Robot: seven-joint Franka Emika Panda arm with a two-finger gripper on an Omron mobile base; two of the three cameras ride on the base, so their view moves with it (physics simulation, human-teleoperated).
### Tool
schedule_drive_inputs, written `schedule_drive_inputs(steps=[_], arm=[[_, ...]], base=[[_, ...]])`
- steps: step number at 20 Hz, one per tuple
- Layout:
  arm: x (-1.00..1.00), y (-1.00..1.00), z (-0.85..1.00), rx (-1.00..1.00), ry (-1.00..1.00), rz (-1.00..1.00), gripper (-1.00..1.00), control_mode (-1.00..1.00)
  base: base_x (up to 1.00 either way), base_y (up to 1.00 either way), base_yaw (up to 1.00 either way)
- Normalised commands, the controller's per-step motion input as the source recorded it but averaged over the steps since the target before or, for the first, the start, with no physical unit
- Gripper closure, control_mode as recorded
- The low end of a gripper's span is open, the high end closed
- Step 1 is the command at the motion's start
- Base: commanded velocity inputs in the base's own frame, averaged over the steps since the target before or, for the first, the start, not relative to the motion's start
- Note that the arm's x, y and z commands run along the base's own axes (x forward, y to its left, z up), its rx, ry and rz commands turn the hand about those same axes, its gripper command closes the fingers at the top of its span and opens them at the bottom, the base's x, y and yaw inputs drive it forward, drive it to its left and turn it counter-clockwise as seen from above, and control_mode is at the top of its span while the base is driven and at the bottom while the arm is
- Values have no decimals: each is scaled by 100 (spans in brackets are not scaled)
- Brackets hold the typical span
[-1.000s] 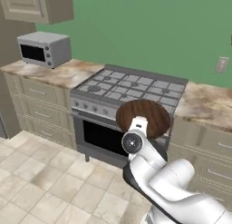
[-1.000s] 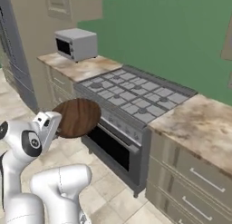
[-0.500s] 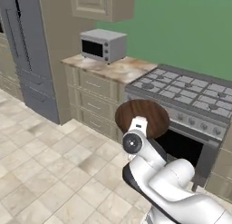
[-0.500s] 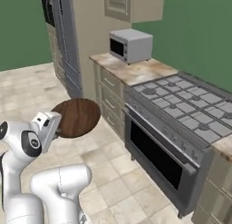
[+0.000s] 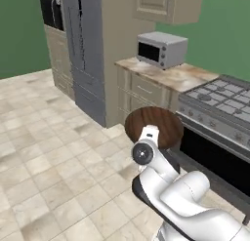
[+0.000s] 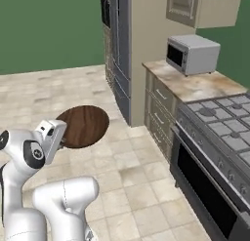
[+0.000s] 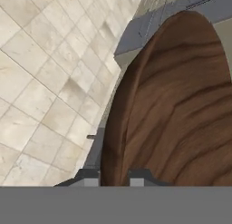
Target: Move the bowls from the cabinet to the plates on the dining table.
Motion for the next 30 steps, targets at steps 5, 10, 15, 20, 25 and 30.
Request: schedule_drive_inputs(steps=[5,10,15,20,25,30], arm=[[0,0,0,0,0,0,100,100],[0,0,0,0,0,0,100,100],[0,0,0,0,0,0,100,100],[0,0,0,0,0,0,100,100],[0,0,0,0,0,0,100,100],[0,0,0,0,0,0,100,100]], base=[[32,-1,52],[56,-16,52],[65,-9,56],[58,-15,54],[62,-28,48],[63,-37,42]])
